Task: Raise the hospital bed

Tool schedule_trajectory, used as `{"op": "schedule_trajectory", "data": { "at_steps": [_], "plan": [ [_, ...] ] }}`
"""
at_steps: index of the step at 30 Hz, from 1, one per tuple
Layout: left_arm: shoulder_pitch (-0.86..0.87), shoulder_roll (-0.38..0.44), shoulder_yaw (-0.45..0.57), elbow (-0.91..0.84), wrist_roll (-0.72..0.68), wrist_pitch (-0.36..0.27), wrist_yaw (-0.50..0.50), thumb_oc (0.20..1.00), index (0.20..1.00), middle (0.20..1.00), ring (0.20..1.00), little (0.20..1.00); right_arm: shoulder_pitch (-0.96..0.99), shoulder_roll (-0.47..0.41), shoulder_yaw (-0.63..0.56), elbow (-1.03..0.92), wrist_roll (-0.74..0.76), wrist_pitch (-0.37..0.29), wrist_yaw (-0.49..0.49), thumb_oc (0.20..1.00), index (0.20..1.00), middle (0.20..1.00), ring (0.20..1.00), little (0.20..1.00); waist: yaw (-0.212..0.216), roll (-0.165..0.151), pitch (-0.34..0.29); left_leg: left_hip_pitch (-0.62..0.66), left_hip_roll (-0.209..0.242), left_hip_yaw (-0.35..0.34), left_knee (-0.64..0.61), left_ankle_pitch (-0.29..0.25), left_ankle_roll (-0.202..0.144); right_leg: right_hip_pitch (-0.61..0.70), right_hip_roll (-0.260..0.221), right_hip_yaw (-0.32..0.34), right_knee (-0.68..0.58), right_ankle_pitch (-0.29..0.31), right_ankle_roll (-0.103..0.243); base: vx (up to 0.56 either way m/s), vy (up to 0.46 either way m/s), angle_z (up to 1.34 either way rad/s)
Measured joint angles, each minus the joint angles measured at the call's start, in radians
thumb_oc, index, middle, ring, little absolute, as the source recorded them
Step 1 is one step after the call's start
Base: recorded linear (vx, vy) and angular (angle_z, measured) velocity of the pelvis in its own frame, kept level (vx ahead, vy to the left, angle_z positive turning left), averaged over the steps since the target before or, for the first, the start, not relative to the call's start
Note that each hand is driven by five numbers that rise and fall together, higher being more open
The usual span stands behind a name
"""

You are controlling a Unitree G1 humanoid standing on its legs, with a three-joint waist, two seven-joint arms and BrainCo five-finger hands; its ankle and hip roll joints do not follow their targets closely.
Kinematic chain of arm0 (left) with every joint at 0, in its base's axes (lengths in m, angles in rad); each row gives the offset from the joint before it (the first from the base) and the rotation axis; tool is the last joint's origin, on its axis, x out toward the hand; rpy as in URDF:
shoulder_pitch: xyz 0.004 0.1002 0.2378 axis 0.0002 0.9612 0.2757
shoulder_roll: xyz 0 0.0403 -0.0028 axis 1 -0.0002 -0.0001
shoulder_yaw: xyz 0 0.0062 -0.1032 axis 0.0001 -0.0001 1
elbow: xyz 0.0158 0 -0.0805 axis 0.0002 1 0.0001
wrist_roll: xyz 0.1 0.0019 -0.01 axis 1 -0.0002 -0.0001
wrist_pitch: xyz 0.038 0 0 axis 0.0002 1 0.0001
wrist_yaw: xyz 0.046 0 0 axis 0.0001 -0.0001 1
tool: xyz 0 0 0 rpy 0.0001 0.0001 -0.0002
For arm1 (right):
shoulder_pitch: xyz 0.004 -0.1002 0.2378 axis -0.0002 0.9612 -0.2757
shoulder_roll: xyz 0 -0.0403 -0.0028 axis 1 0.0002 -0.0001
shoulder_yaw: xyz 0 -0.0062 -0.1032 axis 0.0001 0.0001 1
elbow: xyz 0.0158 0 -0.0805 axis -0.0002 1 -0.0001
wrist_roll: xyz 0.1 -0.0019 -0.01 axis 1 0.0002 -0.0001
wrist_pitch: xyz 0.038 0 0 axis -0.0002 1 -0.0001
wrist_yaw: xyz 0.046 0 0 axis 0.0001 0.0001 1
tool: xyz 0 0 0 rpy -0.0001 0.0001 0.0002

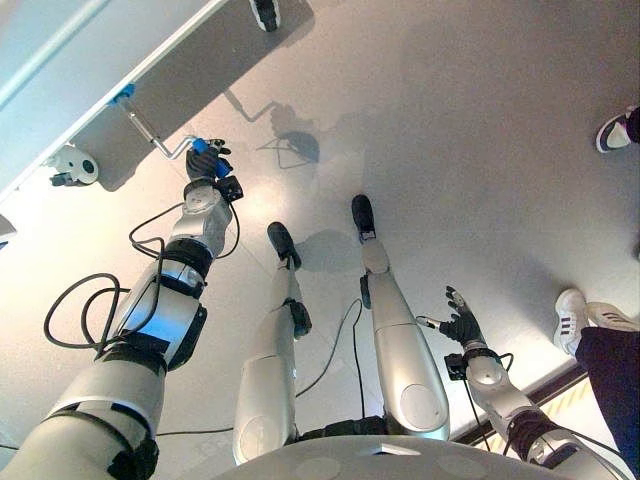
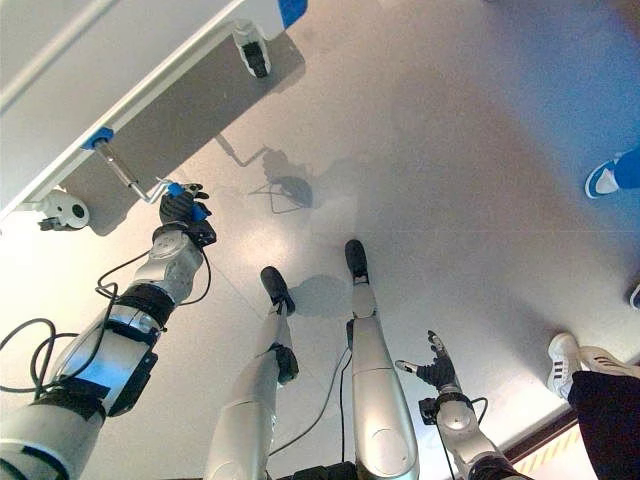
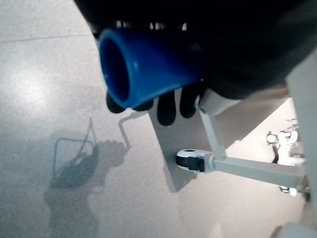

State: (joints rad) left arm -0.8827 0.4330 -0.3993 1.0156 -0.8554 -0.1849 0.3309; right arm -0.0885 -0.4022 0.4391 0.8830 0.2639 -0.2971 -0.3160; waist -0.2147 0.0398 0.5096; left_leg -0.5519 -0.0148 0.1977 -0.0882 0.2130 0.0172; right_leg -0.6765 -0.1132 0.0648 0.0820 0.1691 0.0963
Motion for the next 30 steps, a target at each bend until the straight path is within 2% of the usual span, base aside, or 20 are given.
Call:
{"op": "schedule_trajectory", "data": {
  "at_steps": [3, 9, 12, 20, 30],
  "plan": [
    [0.022, 0.006, -0.011, -0.035, 0.000, 0.000, -0.005, 0.200, 0.200, 0.200, 0.200, 0.200, -0.004, 0.002, -0.004, 0.013, 0.000, 0.002, 0.001, 1.000, 1.000, 1.000, 1.000, 1.000, 0.016, 0.002, 0.001, 0.014, 0.000, -0.018, 0.000, 0.001, 0.001, 0.024, -0.002, -0.016, -0.001, -0.005, 0.000, 0.00, 0.034, 0.15],
    [0.095, 0.034, -0.009, -0.135, -0.003, -0.001, -0.012, 0.200, 0.200, 0.200, 0.200, 0.200, -0.006, 0.000, -0.004, 0.034, 0.000, 0.022, 0.001, 1.000, 1.000, 1.000, 1.000, 1.000, 0.020, 0.007, 0.004, 0.041, 0.001, -0.068, 0.000, 0.002, -0.003, 0.088, -0.006, -0.052, -0.021, -0.017, 0.002, 0.00, 0.037, 0.22],
    [0.111, 0.041, -0.010, -0.180, -0.003, -0.003, -0.019, 0.200, 0.200, 0.200, 0.200, 0.200, -0.006, 0.000, -0.013, 0.038, 0.000, 0.030, 0.002, 1.000, 1.000, 1.000, 1.000, 1.000, 0.043, 0.010, 0.005, 0.041, 0.000, -0.094, 0.000, 0.008, -0.003, 0.106, -0.007, -0.072, -0.033, -0.018, 0.003, 0.00, 0.034, 0.17],
    [0.150, 0.061, -0.008, -0.245, -0.002, -0.005, -0.033, 0.200, 0.200, 0.200, 0.200, 0.200, -0.006, 0.000, -0.035, 0.041, -0.008, 0.042, 0.003, 1.000, 1.000, 1.000, 1.000, 1.000, 0.067, 0.010, 0.006, 0.042, 0.000, -0.157, 0.000, 0.018, -0.006, 0.163, -0.008, -0.128, -0.072, -0.024, 0.002, 0.01, 0.032, 0.23],
    [0.182, 0.082, -0.001, -0.255, 0.001, -0.034, -0.056, 0.200, 0.200, 0.200, 0.200, 0.200, -0.007, -0.003, -0.036, 0.037, -0.008, 0.043, 0.003, 1.000, 1.000, 1.000, 1.000, 1.000, 0.070, 0.006, 0.008, 0.026, 0.001, -0.213, 0.000, 0.014, -0.015, 0.196, -0.001, -0.169, -0.118, -0.026, 0.001, 0.01, 0.023, 0.14]
  ]
}}
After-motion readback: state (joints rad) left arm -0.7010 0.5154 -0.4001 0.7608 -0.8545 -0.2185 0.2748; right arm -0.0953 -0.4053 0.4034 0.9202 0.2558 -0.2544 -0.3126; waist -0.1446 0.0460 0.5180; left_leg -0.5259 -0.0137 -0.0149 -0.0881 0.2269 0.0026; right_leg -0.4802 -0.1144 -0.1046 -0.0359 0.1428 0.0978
